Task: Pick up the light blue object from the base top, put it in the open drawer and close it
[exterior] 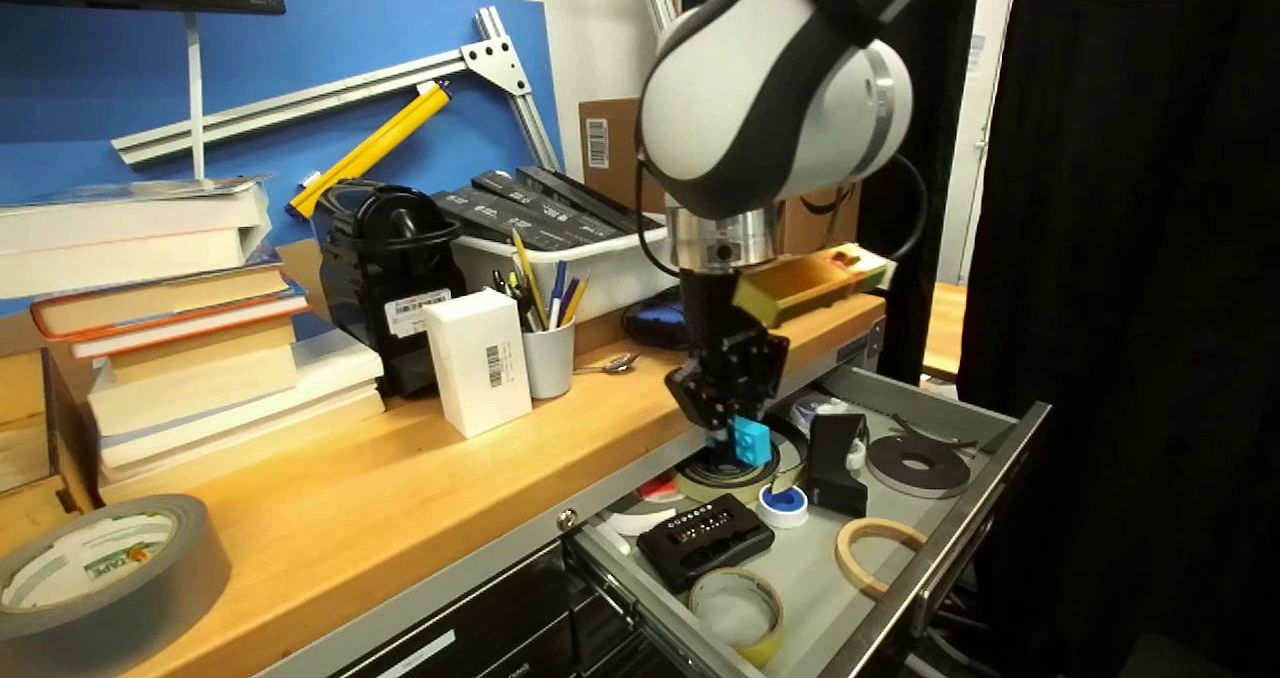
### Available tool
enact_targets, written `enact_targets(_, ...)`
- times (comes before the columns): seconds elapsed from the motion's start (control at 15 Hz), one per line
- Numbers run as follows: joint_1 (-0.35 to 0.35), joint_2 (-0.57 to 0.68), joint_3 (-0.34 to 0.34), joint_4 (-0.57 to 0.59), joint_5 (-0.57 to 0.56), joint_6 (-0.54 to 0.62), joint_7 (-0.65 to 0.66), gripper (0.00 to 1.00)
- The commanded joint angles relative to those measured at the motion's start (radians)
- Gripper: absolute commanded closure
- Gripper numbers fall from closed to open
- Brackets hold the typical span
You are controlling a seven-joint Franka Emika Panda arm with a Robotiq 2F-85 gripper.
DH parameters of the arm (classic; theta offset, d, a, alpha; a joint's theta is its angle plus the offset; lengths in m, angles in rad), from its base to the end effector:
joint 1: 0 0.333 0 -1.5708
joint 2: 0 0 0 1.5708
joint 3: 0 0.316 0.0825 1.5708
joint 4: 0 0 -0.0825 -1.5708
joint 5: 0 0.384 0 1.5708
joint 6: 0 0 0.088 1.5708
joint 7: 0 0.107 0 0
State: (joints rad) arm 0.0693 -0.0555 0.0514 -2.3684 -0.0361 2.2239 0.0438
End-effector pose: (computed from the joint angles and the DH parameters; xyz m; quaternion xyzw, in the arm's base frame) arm 0.4784 0.0569 0.3400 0.9976 0.0499 -0.0431 0.0189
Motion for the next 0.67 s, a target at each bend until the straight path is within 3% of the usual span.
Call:
enact_targets(0.0, -0.020, -0.059, -0.009, -0.139, 0.002, 0.037, 0.024, 0.91)
enact_targets(0.07, -0.022, -0.043, -0.009, -0.152, 0.004, 0.058, 0.028, 0.91)
enact_targets(0.13, -0.023, -0.031, -0.008, -0.164, 0.012, 0.085, 0.028, 0.81)
enact_targets(0.2, -0.023, -0.027, -0.010, -0.177, 0.029, 0.105, 0.016, 0.47)
enact_targets(0.33, -0.027, -0.043, -0.016, -0.208, 0.050, 0.120, -0.012, 0.41)
enact_targets(0.6, -0.057, -0.111, -0.056, -0.269, 0.050, 0.044, -0.113, 0.08)
